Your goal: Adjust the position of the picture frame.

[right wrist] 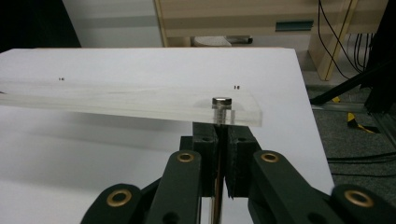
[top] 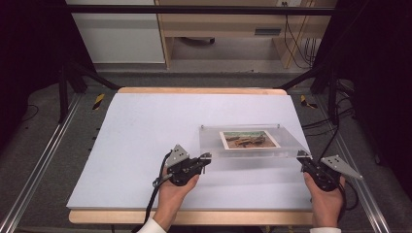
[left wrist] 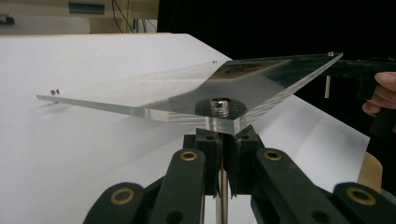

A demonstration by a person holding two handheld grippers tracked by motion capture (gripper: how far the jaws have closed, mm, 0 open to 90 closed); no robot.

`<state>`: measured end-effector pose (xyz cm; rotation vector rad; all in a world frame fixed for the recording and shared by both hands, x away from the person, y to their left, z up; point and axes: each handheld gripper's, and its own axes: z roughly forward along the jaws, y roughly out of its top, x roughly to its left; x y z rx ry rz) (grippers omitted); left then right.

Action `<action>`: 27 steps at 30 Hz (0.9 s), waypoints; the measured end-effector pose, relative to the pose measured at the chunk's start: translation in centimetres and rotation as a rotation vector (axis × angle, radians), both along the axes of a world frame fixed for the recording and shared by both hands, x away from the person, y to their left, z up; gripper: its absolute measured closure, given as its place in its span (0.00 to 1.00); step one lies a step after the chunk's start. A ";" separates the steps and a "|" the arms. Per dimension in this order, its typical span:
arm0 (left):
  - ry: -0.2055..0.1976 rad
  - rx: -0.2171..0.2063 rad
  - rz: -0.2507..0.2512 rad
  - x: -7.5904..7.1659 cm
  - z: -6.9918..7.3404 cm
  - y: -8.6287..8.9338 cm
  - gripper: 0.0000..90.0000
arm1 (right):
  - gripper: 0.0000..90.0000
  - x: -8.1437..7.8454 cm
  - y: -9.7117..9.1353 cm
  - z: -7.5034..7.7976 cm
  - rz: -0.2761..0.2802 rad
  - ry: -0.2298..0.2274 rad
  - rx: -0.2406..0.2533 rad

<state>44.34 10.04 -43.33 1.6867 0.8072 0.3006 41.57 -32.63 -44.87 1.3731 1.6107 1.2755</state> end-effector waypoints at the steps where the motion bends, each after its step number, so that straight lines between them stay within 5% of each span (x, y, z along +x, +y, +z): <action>1: -0.002 -0.005 0.004 -0.1 0.3 0.5 0.93 | 0.94 0.0 0.5 0.2 0.002 -0.001 0.007; 12: -0.026 0.005 0.066 0.1 1.4 5.2 0.92 | 0.93 0.9 5.2 1.3 0.027 -0.002 -0.006; 21: -0.077 0.015 0.129 0.6 1.9 10.8 0.92 | 0.93 3.2 10.9 1.9 0.084 -0.017 0.003; 27: -0.105 0.024 0.131 1.1 1.8 13.2 0.92 | 0.93 4.1 13.5 1.9 0.085 -0.026 0.012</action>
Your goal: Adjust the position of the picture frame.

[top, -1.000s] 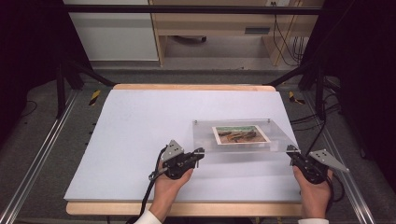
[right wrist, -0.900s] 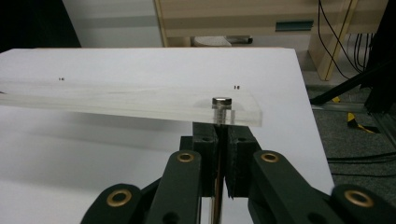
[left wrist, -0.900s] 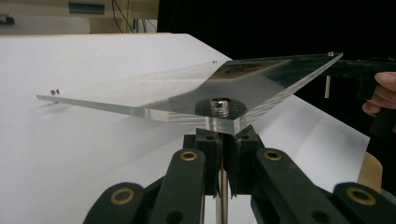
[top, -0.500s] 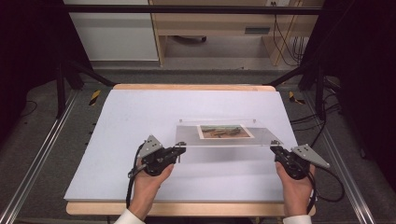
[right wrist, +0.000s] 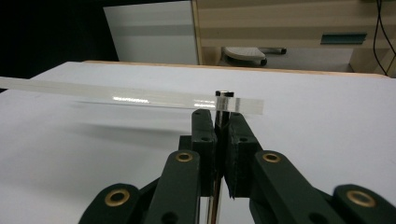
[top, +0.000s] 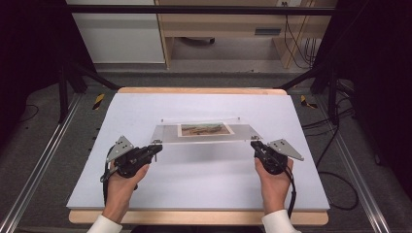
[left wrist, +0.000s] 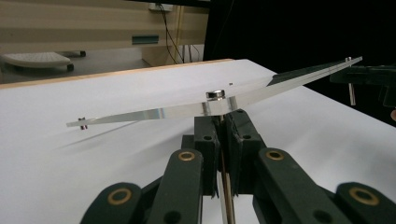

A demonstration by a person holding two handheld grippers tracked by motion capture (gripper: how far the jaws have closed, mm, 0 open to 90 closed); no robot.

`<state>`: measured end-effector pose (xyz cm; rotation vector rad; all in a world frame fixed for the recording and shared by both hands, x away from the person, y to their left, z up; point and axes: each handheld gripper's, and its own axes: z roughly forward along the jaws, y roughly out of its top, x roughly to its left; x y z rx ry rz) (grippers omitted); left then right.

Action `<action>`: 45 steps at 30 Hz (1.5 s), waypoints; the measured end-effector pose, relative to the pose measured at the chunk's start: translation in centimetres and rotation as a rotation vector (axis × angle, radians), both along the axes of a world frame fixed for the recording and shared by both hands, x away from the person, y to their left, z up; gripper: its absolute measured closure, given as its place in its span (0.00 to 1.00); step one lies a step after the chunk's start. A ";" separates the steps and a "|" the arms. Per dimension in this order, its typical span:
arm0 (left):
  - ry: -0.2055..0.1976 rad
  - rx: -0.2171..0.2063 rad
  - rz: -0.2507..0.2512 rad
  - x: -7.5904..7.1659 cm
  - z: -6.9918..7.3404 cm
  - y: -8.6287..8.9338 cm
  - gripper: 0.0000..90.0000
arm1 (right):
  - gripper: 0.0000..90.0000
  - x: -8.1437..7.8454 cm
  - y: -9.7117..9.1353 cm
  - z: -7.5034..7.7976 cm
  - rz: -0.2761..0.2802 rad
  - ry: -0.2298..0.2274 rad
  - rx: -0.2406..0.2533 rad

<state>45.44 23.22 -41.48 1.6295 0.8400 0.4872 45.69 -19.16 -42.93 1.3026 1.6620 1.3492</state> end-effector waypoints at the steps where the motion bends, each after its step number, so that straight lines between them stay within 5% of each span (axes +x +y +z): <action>1: 0.000 0.000 0.000 0.0 0.0 0.0 0.92 | 0.93 0.0 0.0 0.0 0.000 0.000 0.000; 17: 0.046 -0.012 -0.013 1.0 -2.8 1.3 0.92 | 0.93 -0.8 1.4 -1.3 -0.002 0.001 -0.041; 45: 0.089 0.004 -0.010 0.7 -4.2 0.5 0.93 | 0.93 -1.5 0.7 -2.7 0.009 0.048 -0.045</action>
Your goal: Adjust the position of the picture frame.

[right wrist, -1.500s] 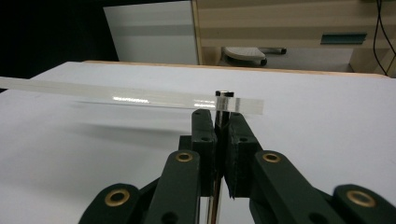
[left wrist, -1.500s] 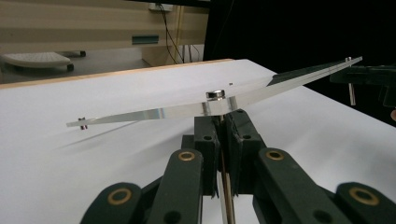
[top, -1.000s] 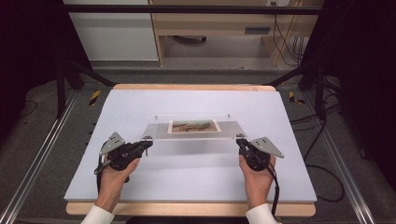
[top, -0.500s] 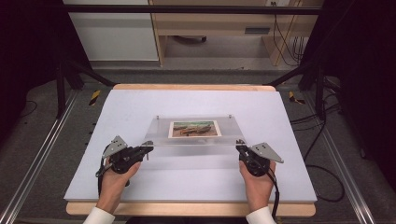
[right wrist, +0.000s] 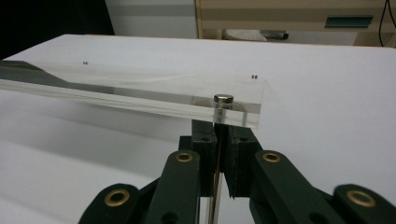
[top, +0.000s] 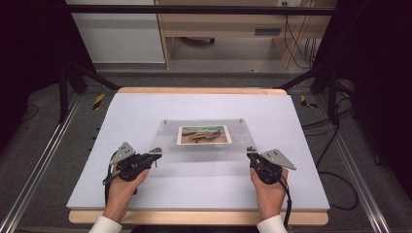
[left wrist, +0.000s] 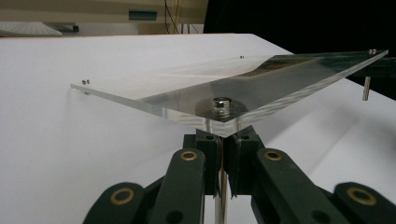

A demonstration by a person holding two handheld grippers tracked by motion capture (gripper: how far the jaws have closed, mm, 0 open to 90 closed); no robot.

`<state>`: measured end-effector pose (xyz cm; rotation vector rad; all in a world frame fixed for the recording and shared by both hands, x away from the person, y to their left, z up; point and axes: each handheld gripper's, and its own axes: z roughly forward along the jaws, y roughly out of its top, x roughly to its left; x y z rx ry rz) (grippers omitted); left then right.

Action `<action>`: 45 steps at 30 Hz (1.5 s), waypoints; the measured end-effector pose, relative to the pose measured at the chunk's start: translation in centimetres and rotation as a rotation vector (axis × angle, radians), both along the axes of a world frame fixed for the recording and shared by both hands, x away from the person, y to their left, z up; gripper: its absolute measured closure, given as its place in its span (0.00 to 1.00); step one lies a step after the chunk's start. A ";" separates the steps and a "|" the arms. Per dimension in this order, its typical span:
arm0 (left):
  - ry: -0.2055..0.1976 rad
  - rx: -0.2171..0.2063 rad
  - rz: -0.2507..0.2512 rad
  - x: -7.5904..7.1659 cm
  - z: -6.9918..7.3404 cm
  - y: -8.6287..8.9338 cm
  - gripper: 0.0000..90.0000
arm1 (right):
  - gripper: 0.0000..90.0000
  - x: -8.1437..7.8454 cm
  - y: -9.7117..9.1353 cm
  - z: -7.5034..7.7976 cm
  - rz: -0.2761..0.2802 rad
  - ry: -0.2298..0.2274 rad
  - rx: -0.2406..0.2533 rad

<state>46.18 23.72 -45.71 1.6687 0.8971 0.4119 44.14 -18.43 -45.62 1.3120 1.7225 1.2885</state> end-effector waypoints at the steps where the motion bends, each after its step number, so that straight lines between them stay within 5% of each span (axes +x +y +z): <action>1: 0.002 0.002 0.002 0.0 -0.1 0.0 0.93 | 0.93 0.0 0.0 -0.1 -0.001 0.004 -0.003; 45: 0.057 0.070 0.015 0.2 -0.9 -0.2 0.93 | 0.93 -0.2 0.4 -1.3 0.003 0.048 -0.014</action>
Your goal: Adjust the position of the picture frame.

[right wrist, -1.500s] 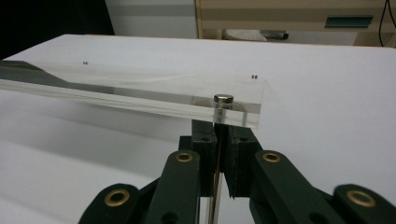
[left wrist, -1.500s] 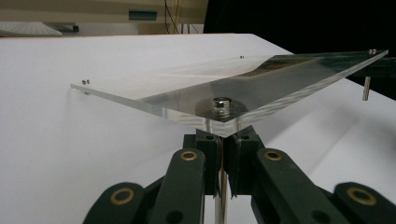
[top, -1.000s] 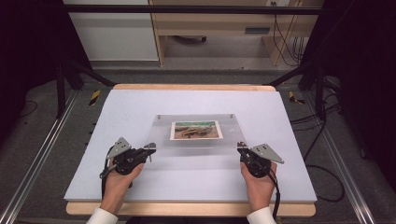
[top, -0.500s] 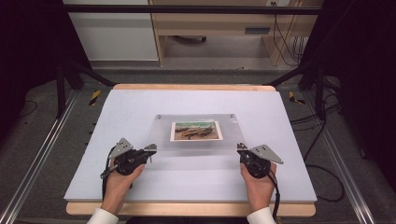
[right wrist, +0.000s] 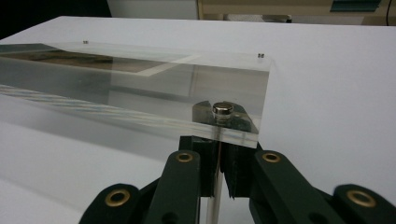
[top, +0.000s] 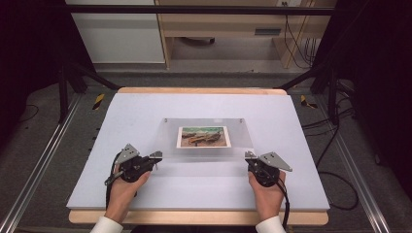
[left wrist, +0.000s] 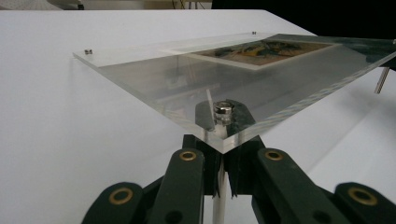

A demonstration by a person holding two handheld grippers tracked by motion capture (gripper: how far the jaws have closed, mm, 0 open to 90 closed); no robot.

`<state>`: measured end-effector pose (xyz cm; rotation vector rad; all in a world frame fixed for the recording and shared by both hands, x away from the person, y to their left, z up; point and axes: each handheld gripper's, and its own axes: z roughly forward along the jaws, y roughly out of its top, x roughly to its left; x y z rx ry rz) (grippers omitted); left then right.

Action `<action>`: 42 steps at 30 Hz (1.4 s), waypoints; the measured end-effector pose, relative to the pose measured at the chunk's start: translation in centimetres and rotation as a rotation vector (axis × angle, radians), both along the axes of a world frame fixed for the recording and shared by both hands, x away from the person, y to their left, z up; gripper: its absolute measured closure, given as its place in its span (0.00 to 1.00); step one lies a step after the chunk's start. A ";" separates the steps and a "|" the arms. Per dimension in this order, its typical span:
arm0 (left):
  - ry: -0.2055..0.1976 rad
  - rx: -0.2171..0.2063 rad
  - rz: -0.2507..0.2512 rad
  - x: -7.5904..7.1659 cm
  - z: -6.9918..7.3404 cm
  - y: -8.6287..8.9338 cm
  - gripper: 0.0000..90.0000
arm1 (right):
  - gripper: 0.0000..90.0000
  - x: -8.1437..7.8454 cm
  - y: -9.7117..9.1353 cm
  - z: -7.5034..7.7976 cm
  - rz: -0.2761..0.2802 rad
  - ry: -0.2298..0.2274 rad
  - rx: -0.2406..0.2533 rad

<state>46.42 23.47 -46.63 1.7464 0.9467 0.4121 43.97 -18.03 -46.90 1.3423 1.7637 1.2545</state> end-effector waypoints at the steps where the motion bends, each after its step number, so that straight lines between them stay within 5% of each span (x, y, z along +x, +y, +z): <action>1: 0.003 0.003 0.000 0.0 0.0 0.0 0.93 | 0.93 0.0 0.0 0.0 0.000 0.002 -0.002; 42: 0.042 0.105 0.008 0.2 -0.7 -0.4 0.93 | 0.93 -0.1 0.5 -1.1 -0.005 0.056 -0.004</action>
